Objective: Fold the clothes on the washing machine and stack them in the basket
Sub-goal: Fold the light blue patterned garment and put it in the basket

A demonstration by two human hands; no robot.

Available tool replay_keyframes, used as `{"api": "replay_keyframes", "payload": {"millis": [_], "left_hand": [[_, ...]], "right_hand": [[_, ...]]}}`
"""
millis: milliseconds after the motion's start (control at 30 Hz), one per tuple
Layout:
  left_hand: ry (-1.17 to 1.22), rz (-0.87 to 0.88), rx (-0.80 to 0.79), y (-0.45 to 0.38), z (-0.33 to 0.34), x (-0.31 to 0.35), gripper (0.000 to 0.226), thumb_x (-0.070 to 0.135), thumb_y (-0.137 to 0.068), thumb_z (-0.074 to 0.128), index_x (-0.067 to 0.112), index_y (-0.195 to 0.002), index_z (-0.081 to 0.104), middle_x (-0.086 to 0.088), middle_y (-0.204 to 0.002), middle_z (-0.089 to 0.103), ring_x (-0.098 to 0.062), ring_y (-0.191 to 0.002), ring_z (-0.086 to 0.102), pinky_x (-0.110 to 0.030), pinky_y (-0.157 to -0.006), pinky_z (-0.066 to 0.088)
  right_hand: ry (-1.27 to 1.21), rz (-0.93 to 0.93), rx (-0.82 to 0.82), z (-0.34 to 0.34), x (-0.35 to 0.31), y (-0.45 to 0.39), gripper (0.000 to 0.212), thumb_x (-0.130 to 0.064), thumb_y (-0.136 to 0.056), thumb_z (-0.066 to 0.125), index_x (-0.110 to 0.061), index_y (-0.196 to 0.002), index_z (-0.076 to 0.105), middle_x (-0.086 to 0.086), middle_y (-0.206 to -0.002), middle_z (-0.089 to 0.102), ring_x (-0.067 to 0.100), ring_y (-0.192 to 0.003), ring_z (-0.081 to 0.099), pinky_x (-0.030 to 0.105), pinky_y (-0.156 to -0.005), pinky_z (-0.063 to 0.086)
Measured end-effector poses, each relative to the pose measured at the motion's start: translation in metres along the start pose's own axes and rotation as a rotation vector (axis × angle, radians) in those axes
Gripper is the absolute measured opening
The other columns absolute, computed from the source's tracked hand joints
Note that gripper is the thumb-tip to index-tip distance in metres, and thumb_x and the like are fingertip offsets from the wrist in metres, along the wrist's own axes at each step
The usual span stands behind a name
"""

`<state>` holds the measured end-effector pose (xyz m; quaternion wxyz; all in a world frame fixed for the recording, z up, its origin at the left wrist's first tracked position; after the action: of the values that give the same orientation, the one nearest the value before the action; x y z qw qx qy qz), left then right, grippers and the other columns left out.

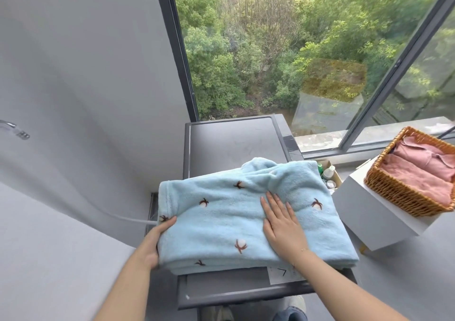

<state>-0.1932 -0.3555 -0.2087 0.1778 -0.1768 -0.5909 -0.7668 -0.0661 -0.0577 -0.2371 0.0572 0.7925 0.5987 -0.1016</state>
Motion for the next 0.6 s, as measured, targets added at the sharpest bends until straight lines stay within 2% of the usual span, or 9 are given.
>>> {"api": "replay_keyframes", "payload": {"millis": [200, 367, 600], "left_hand": [[0.034, 0.008, -0.006, 0.0, -0.001, -0.006, 0.048, 0.028, -0.077, 0.075, 0.007, -0.118, 0.065, -0.019, -0.113, 0.069, -0.038, -0.106, 0.065, -0.05, -0.091, 0.051], [0.032, -0.087, -0.022, 0.007, -0.001, -0.006, 0.056, 0.034, -0.075, 0.077, 0.008, -0.122, 0.063, -0.021, -0.117, 0.067, -0.04, -0.11, 0.062, -0.058, -0.1, 0.043], [-0.019, -0.065, 0.007, 0.015, 0.002, 0.0, 0.05, 0.034, -0.078, 0.076, 0.005, -0.118, 0.065, -0.02, -0.114, 0.068, -0.038, -0.106, 0.065, -0.051, -0.096, 0.049]], "right_hand": [[-0.014, 0.007, 0.011, -0.001, -0.001, 0.002, 0.058, -0.032, -0.093, 0.031, -0.02, -0.149, 0.034, -0.002, -0.156, 0.026, 0.009, -0.144, 0.014, 0.032, -0.116, 0.003], [-0.038, -0.002, 0.037, -0.001, -0.001, 0.002, 0.058, -0.033, -0.093, 0.031, -0.021, -0.149, 0.033, -0.003, -0.157, 0.025, 0.008, -0.144, 0.014, 0.031, -0.117, 0.003], [-0.063, -0.018, 0.056, 0.0, -0.001, 0.001, 0.058, -0.033, -0.093, 0.031, -0.02, -0.149, 0.034, -0.002, -0.156, 0.027, 0.01, -0.144, 0.017, 0.032, -0.118, 0.003]]}}
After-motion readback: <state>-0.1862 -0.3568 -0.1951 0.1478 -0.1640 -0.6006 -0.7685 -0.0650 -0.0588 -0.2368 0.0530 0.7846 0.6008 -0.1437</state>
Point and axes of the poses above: each hand's wrist, its own y-axis away from the middle knuckle, its own z-axis out of the palm, x = y × z, the point moved 2 cm from there along -y, towards the middle knuckle
